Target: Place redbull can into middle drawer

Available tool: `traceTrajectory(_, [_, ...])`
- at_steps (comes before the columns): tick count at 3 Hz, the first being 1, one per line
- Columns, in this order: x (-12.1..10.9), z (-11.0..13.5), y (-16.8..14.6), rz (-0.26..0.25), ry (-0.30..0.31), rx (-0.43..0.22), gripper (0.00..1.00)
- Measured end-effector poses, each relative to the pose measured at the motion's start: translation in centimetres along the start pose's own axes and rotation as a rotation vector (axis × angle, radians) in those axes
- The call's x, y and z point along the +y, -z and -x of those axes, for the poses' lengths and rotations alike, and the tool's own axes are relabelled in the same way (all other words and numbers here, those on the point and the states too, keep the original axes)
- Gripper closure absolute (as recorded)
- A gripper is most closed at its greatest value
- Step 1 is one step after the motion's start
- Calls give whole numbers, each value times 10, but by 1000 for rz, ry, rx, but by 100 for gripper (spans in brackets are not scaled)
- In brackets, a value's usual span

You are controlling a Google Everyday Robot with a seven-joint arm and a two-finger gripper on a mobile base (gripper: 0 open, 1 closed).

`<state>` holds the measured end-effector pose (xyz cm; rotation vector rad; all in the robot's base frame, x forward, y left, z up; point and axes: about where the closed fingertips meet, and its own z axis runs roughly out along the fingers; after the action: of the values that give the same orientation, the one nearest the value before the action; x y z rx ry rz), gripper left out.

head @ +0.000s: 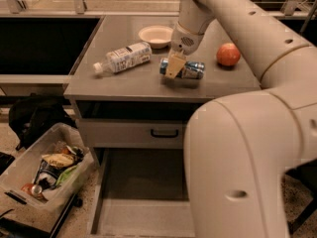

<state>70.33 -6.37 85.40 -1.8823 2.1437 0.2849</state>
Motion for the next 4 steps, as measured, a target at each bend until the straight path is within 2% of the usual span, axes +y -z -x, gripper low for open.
traceTrajectory(1, [6,-3,42,-189,-130,-10,100])
traceTrajectory(2, [50,-20,87,-299,-224,4,100])
traceTrajectory(3, [82,-19,101,-307,-222,17,100])
traceTrajectory(4, [82,-19,101,-307,-222,17,100])
